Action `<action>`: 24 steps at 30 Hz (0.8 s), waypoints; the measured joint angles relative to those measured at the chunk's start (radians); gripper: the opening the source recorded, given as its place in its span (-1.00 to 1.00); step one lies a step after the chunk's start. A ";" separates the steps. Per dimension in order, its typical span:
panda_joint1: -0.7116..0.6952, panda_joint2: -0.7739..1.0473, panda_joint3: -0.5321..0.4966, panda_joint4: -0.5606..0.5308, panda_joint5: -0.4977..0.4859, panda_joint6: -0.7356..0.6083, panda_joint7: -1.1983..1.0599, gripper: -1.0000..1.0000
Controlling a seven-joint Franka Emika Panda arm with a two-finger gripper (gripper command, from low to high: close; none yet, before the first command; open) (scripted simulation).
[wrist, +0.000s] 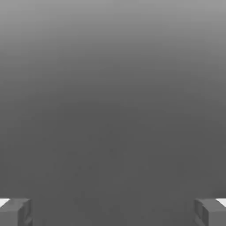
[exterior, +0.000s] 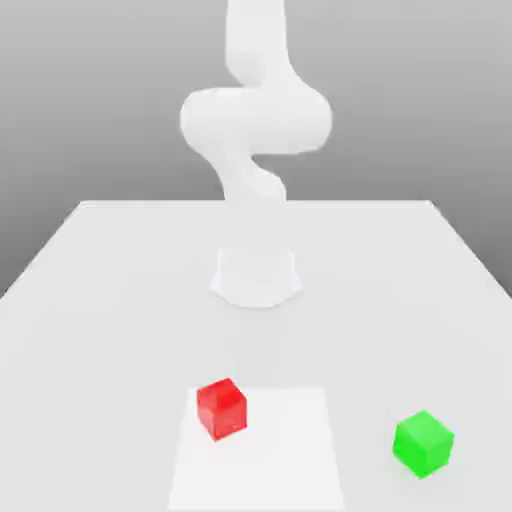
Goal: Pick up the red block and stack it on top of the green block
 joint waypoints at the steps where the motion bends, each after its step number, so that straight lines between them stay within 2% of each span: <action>1: -0.023 0.030 0.022 -0.019 -0.012 0.018 0.042 0.00; 8: -0.161 0.236 0.133 -0.144 -0.083 0.136 0.311 0.00; 16: -0.270 0.469 0.183 -0.286 -0.134 0.270 0.592 0.00; 20: -0.290 0.574 0.175 -0.357 -0.122 0.340 0.705 0.00; 24: -0.295 0.664 0.167 -0.430 -0.046 0.412 0.772 0.00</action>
